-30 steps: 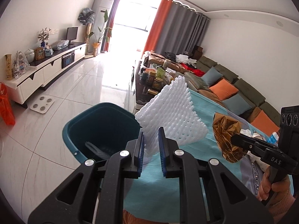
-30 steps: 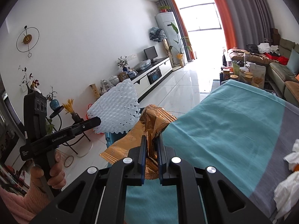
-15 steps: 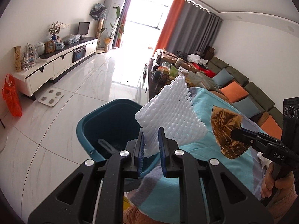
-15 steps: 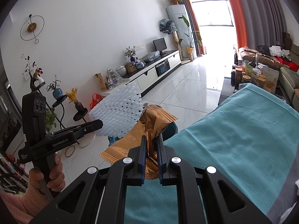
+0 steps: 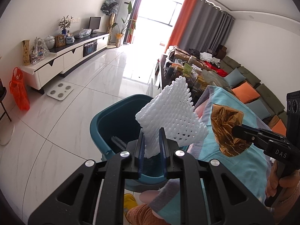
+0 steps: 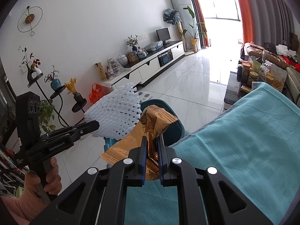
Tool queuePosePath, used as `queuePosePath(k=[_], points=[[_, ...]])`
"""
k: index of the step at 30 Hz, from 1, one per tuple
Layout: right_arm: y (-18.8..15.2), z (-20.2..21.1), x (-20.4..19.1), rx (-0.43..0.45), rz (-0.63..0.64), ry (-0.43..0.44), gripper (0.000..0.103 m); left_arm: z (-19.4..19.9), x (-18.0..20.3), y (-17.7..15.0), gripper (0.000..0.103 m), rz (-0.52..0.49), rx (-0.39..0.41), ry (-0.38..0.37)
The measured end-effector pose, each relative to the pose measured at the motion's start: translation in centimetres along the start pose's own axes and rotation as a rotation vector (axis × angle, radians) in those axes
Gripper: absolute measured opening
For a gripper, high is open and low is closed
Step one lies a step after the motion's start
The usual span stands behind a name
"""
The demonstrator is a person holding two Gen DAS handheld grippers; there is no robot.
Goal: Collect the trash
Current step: 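Carry the foam net and gold foil wrapper over the teal bin, then open both grippers to drop the items into the teal bin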
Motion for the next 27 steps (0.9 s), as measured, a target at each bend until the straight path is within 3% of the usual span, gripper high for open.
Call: queuePosePath(k=[27], points=[[0.9,-8.7,-0.6,-0.210,-0.037,-0.051,0.012,-7.7,-1.2,-0.5,0.016,0.007,-0.117,0.099]])
Point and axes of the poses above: each gripper's, at about its wrist camera, not at the fingertips, and z roughly against the way its jaws point, x to its right, y to its top, the point moved 4 cm from there along -z, roughly the way its jaws point, and after that the axes turned 2 degrees about x, right-handed, at the moved point
